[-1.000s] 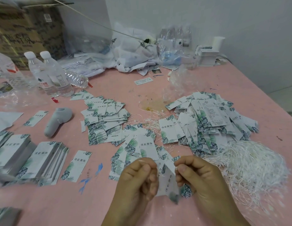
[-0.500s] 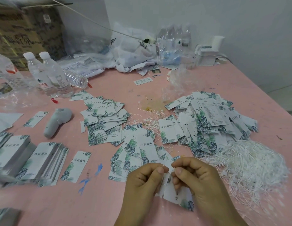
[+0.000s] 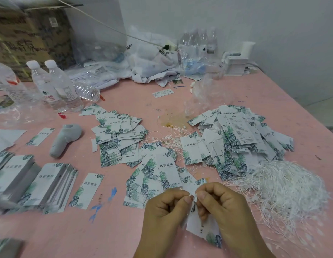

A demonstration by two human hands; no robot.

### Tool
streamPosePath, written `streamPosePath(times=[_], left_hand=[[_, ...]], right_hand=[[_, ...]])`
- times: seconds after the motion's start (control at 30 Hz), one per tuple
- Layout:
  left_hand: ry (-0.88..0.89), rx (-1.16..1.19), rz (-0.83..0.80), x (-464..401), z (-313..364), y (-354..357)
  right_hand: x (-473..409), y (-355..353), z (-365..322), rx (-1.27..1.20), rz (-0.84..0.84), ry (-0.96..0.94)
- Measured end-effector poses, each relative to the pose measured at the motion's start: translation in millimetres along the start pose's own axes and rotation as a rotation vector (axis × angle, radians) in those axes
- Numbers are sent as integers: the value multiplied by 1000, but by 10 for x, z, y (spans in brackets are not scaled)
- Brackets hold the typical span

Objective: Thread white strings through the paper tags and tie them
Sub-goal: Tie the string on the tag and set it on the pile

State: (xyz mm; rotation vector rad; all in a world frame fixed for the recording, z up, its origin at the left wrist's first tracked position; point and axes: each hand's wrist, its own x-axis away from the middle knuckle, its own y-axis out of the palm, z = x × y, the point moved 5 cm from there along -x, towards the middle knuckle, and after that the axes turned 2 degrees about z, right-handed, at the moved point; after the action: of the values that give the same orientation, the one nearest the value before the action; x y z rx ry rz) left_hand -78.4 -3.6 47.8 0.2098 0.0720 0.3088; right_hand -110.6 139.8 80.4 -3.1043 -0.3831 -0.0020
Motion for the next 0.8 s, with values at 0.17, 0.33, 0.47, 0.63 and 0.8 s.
streamPosePath(times=[0.17,0.33,0.47,0.63,0.8], left_hand=[[18,-47,-1,11,20,-2],[3,-83,-14,24,23,1],[-12,-104,0,19,14,-1],[-7,-85,1,7,9,-2],[2,-138,-1,18,52,3]], right_hand=[[9,1,-23,14,-4,18],[24,36,-54,29,-51,25],[27,38,-42,60,-75,27],[20,44,-34,47,-76,43],[20,39,-15,74,-66,34]])
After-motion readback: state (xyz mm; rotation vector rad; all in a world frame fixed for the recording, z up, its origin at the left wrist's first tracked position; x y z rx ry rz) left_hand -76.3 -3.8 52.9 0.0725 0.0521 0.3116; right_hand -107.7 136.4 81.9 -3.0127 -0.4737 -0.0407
